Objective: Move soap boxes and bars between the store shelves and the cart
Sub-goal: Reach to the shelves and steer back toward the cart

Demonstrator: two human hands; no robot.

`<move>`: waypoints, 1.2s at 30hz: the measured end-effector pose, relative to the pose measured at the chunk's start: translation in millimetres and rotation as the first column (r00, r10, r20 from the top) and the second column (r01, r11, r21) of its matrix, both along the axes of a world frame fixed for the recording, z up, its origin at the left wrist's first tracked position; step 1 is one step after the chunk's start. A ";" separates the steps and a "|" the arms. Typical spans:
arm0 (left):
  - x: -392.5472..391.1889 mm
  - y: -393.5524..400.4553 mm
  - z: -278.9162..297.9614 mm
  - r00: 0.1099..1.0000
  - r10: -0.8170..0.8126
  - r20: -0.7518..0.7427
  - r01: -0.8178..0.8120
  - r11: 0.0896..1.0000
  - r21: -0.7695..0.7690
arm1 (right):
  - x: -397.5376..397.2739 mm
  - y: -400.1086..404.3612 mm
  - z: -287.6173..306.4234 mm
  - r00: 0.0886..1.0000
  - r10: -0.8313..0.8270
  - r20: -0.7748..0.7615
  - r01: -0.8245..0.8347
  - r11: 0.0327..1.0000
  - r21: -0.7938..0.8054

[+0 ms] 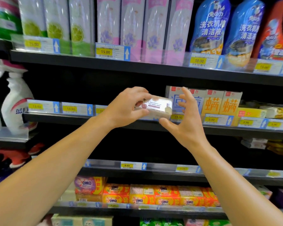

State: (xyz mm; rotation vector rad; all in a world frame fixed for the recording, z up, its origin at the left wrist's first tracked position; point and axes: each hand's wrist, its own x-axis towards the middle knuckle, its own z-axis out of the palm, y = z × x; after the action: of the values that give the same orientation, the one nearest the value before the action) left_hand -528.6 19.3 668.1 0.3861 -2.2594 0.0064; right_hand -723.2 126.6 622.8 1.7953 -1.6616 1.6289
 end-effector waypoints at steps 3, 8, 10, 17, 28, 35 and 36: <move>-3.0 -12.5 4.2 0.994 0.104 0.020 -0.105 0.993 0.057 | -7.6 -2.4 -17.3 0.971 -0.157 -0.178 0.171 0.983 0.070; -15.3 -26.7 1.2 0.960 0.257 0.107 -0.273 0.945 0.182 | -14.8 -13.5 -48.6 0.795 -0.365 -0.485 0.408 0.913 -0.019; -14.9 -26.2 1.3 0.962 0.256 0.094 -0.270 0.945 0.186 | -16.7 -15.7 -52.4 0.783 -0.392 -0.483 0.424 0.904 -0.046; -17.7 -29.8 5.9 0.974 0.199 0.113 -0.217 0.958 0.186 | -15.7 -23.7 -59.2 0.778 -0.429 -0.458 0.450 0.890 -0.070; -30.2 -33.9 1.8 0.961 0.249 0.123 -0.266 0.953 0.147 | -13.5 -24.3 -60.2 0.806 -0.435 -0.402 0.433 0.896 -0.100; -32.8 -32.8 2.8 0.958 0.268 0.102 -0.282 0.944 0.171 | -11.4 -24.7 -60.9 0.802 -0.439 -0.406 0.446 0.891 -0.081; -33.4 -32.2 2.1 0.957 0.275 0.096 -0.288 0.943 0.167 | -10.9 -24.6 -61.4 0.800 -0.439 -0.409 0.448 0.891 -0.080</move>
State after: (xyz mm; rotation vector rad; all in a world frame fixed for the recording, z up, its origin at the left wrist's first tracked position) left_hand -562.0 -12.9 670.2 0.8154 -2.2630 -0.0358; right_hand -734.0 102.1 561.4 1.4679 -1.7185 0.9494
